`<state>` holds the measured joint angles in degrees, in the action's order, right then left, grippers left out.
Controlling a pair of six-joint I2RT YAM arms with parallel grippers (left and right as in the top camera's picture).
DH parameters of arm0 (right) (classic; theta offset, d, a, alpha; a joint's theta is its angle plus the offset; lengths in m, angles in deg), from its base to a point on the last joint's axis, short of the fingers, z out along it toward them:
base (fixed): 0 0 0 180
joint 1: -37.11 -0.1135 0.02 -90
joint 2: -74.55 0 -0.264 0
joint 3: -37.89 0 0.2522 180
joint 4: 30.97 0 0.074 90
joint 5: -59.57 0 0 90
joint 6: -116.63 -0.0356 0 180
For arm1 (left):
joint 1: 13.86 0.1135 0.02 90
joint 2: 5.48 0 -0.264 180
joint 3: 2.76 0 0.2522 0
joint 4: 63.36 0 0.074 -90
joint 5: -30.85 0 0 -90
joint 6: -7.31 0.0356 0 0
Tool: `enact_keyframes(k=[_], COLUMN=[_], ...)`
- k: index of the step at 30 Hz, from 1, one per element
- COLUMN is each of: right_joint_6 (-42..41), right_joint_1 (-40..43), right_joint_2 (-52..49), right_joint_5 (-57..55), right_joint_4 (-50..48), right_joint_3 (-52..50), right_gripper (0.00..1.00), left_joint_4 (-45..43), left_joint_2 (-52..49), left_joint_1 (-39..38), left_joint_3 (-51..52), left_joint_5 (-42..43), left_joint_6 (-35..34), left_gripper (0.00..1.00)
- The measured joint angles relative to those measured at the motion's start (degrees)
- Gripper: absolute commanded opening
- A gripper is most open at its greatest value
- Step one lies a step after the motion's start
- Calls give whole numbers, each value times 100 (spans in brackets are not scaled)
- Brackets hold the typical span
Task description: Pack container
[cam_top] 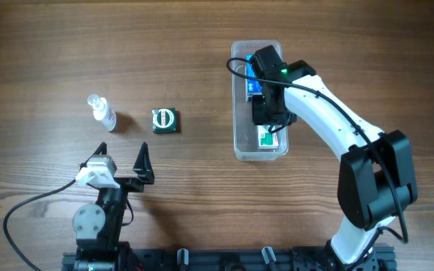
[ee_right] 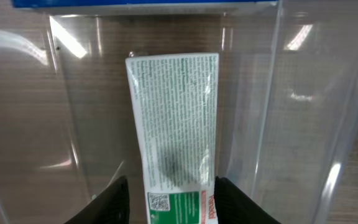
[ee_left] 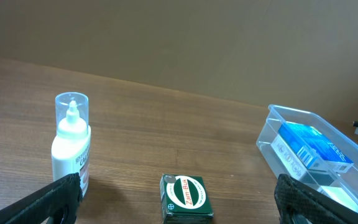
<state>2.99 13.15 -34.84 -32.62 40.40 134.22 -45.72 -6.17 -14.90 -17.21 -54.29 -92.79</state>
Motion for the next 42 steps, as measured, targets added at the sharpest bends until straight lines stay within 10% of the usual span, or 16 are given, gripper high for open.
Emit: enact_keyframes(k=[9,16,29,42], right_joint_6=[597,640,455,358], right_joint_1=[367,1679,3980,4019], right_joint_2=[437,824,824,824], right_joint_5=[28,-372,-579,-579], right_joint_4=[238,282,-669,-1558], right_joint_3=[1394,1445,332,-372], right_gripper=[10,11,100,99], left_joint_4=[0,0,0,-411], left_joint_2=[0,0,0,-4], left_joint_1=[0,0,0,0], left_joint_3=[0,0,0,24], left_joint_5=[0,0,2,168], left_joint_6=[0,0,0,0], left_gripper=[100,100,100,100])
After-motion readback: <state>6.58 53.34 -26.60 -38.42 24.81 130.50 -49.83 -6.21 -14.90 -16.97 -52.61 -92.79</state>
